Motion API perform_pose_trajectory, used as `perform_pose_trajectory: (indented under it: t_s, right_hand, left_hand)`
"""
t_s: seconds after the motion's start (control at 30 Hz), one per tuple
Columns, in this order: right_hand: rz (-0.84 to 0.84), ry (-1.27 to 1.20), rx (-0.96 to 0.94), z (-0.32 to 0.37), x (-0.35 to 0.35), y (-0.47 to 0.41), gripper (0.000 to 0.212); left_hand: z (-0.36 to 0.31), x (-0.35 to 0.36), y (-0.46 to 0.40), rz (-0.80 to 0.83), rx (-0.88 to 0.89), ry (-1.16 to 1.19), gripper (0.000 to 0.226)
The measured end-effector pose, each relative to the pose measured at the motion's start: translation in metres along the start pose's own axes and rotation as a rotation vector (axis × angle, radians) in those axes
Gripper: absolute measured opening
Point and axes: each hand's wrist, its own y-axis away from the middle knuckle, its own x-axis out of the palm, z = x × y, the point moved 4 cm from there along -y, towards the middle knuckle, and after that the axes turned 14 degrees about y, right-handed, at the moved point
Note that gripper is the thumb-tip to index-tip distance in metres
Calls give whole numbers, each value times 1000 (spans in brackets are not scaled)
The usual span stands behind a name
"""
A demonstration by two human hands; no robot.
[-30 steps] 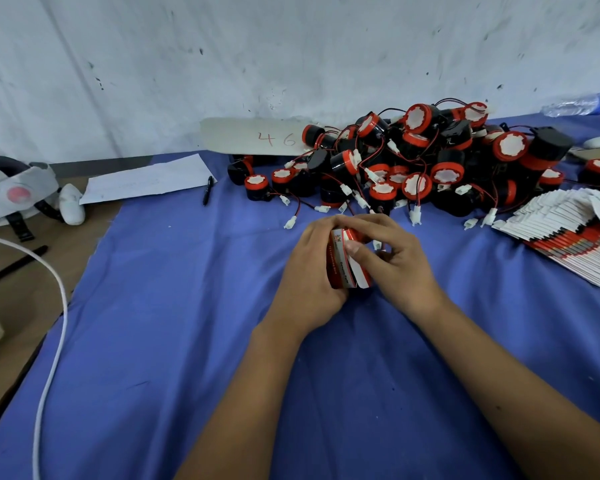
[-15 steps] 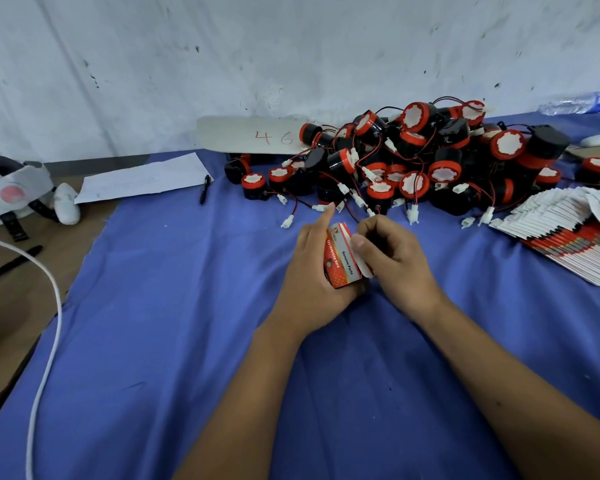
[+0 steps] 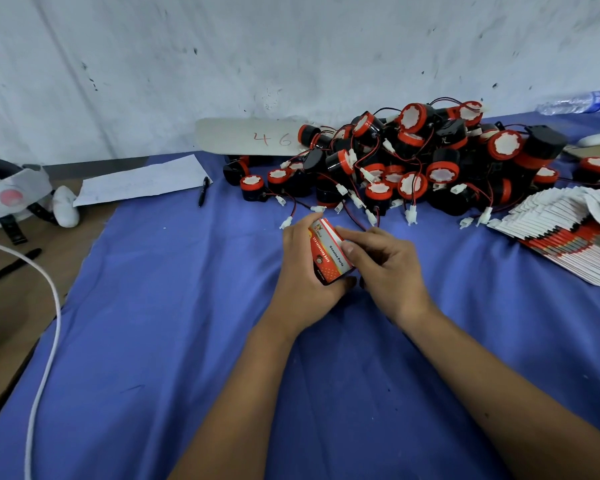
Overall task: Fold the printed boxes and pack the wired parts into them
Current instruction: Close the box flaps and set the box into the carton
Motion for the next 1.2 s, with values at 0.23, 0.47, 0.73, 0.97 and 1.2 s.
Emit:
perform_pose_trajectory:
  t_s: [0.23, 0.47, 0.73, 0.97, 1.2]
  right_hand:
    - [-33, 62, 4, 3, -1, 2, 21]
    - [-70, 281, -185, 16, -6, 3, 19]
    - [-151, 116, -63, 15, -13, 2, 26]
    - [-175, 113, -133, 23, -14, 5, 38]
    - [-235, 247, -261, 31, -14, 9, 45]
  left_hand:
    - [-2, 5, 0, 5, -15, -4, 89]
    - [-6, -3, 3, -87, -52, 121, 86]
    - [-5, -6, 3, -68, -35, 125, 97]
    - [-6, -6, 2, -51, -17, 207, 98]
    - [3, -5, 4, -154, -344, 718, 57]
